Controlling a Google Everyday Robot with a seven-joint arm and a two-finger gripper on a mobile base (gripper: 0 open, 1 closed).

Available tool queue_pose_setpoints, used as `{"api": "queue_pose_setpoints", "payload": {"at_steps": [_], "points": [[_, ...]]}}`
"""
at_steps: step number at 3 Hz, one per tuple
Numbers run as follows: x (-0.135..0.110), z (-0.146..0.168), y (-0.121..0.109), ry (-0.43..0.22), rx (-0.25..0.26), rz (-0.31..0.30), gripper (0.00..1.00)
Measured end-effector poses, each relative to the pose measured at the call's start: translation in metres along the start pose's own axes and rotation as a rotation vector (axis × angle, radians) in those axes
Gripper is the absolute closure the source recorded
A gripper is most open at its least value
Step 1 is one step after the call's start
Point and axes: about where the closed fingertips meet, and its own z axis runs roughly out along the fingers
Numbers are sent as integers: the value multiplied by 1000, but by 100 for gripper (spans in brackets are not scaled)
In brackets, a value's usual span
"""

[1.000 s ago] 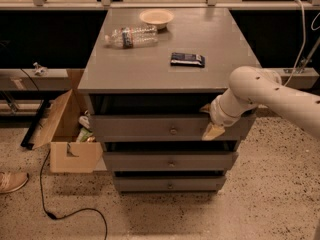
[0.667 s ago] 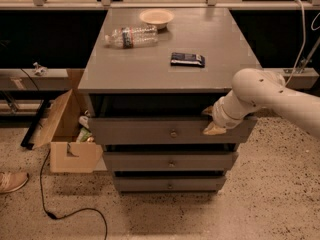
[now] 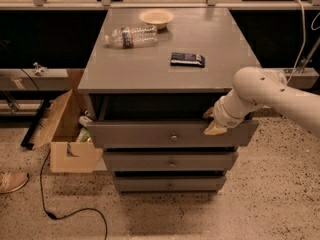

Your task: Open top drawer

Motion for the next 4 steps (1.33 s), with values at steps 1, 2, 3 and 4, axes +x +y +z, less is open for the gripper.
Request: {"api": "queue_pose_setpoints", "payload": {"at_steps": [1, 2, 3, 4], "points": [[0, 0, 0, 0, 0, 0, 75], [0, 0, 0, 0, 0, 0, 52], [0, 0, 0, 0, 0, 0, 29], [0, 0, 0, 0, 0, 0, 6]]}}
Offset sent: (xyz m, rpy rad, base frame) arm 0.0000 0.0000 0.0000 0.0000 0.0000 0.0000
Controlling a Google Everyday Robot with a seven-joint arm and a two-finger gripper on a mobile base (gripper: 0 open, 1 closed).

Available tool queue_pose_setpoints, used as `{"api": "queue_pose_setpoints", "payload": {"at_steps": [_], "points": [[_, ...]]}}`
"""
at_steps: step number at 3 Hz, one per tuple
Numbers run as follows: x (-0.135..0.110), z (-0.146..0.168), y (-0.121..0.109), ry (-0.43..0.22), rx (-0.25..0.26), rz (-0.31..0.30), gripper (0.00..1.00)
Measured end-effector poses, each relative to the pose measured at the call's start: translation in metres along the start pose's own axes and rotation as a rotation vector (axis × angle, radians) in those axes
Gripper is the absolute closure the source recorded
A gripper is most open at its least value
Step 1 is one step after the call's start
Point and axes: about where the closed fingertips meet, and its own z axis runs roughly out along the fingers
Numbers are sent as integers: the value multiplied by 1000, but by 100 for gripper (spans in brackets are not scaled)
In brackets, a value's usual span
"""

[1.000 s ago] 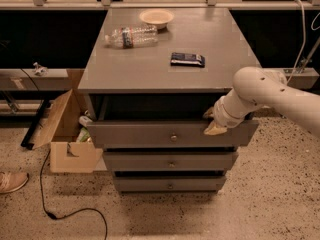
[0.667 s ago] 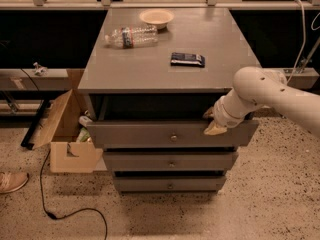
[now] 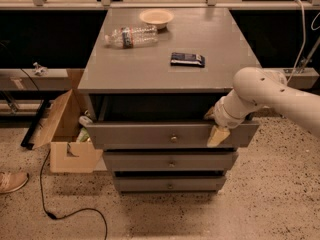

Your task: Open top drawer

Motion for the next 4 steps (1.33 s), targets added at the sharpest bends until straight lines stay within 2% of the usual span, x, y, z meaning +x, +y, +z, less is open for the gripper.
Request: {"api": "queue_pose_setpoints", "payload": {"at_steps": [1, 2, 3, 4], "points": [[0, 0, 0, 0, 0, 0, 0], [-2, 3, 7, 31, -42, -27, 0], [0, 3, 25, 87, -117, -44, 2], [3, 1, 38, 116, -153, -40, 23]]}}
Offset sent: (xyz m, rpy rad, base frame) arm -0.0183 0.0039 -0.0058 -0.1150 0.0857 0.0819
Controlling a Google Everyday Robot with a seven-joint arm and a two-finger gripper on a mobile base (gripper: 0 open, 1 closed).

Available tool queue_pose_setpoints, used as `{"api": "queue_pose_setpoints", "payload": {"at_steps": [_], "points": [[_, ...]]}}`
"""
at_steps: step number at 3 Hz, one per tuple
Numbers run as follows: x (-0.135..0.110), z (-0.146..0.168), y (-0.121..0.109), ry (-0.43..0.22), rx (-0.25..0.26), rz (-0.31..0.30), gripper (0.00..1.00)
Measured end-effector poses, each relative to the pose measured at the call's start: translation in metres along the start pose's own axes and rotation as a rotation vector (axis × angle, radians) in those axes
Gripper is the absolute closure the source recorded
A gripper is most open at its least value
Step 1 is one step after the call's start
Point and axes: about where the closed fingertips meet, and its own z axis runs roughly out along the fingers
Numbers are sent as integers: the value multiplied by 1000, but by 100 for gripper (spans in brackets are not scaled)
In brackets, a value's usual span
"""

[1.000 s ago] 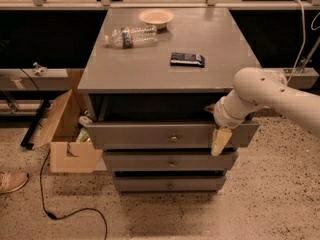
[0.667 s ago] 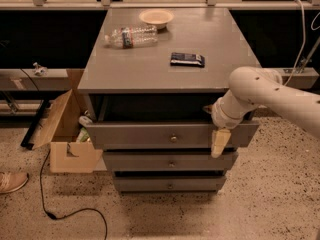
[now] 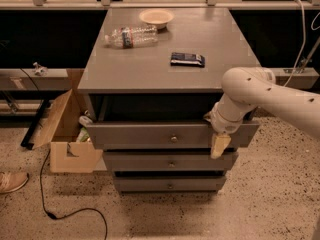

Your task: Open top drawer

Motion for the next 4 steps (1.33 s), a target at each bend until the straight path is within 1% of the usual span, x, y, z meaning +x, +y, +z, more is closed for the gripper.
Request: {"api": "queue_pose_setpoints", "payload": {"at_steps": [1, 3, 4], "points": [[7, -1, 18, 22, -37, 31, 47], [5, -11, 19, 27, -39, 37, 94], [6, -12, 31, 27, -20, 55, 100]]}}
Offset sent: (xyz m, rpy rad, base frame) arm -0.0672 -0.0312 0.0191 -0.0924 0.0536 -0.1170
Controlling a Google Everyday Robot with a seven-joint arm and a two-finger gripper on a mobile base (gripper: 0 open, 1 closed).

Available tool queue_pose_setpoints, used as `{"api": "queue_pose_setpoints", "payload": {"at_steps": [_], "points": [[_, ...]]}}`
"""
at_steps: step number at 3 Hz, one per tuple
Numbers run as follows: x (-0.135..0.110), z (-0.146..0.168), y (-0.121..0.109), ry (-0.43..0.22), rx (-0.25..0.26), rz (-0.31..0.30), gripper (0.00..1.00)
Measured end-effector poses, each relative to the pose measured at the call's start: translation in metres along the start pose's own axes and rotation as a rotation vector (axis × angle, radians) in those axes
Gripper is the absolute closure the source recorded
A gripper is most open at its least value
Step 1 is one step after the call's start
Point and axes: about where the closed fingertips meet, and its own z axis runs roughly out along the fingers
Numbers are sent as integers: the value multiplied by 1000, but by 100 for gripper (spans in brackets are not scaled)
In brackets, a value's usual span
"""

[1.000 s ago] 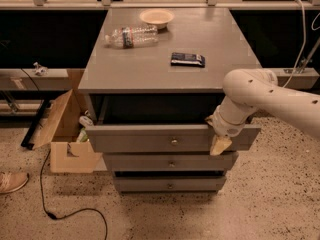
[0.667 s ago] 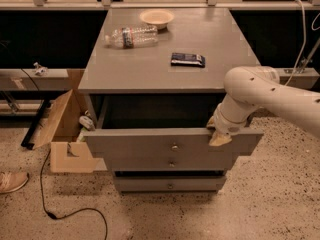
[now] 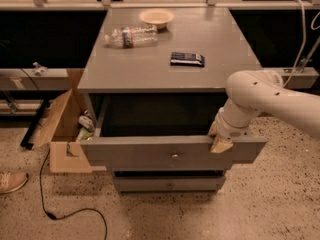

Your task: Open top drawer

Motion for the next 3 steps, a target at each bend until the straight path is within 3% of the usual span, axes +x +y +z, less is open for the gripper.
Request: {"api": "queue_pose_setpoints", "payload": {"at_steps": [1, 3], "points": [[-9, -4, 7, -29, 24, 23, 83], [-9, -4, 7, -29, 24, 23, 36]]}}
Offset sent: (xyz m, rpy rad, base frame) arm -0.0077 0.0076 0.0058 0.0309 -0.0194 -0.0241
